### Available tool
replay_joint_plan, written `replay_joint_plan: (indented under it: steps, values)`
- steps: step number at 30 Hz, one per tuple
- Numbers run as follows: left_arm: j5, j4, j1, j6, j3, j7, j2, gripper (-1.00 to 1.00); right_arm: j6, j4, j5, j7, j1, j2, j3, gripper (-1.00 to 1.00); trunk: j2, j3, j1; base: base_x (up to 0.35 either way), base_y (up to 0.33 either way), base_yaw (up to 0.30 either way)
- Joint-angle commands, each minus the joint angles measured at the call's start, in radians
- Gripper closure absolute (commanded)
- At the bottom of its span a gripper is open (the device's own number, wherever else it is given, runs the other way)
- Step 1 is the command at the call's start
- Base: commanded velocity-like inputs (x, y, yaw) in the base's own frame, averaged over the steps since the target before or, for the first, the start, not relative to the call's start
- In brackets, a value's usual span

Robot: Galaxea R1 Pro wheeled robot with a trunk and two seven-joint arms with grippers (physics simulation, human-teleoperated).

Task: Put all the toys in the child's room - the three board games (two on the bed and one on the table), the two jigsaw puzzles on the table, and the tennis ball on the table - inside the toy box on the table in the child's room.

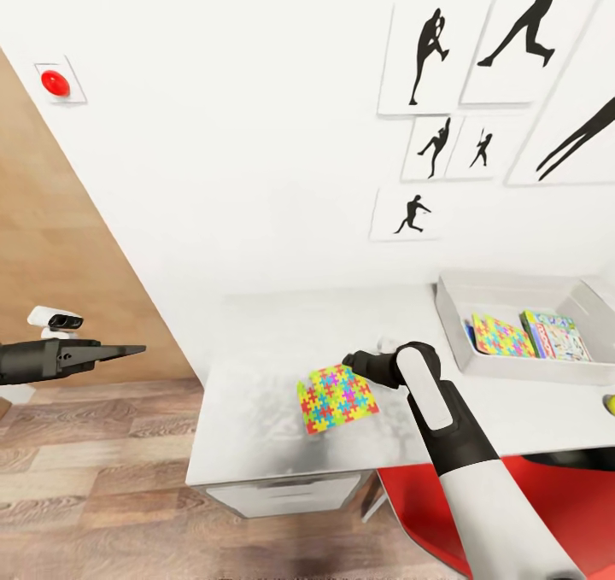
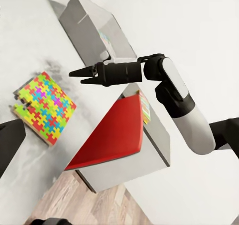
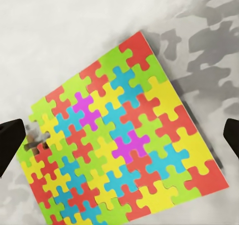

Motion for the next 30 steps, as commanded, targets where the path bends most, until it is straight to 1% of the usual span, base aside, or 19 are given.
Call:
replay_joint_plan:
  steps: [1, 30]
  values:
    - [0.0, 0.0, -0.001, 0.011, -0.001, -0.004, 0.001, -1.0, 0.002, -0.001, -0.01, -0.01, -0.001, 0.0, 0.001, -1.0, -0.002, -0.004, 0.001, 0.0, 0.0, 0.0]
    - [0.0, 0.0, -0.001, 0.011, -0.001, -0.004, 0.0, -1.0, 0.001, -0.002, -0.007, -0.009, -0.001, -0.001, 0.001, -1.0, -0.002, -0.051, 0.001, 0.0, 0.0, 0.0]
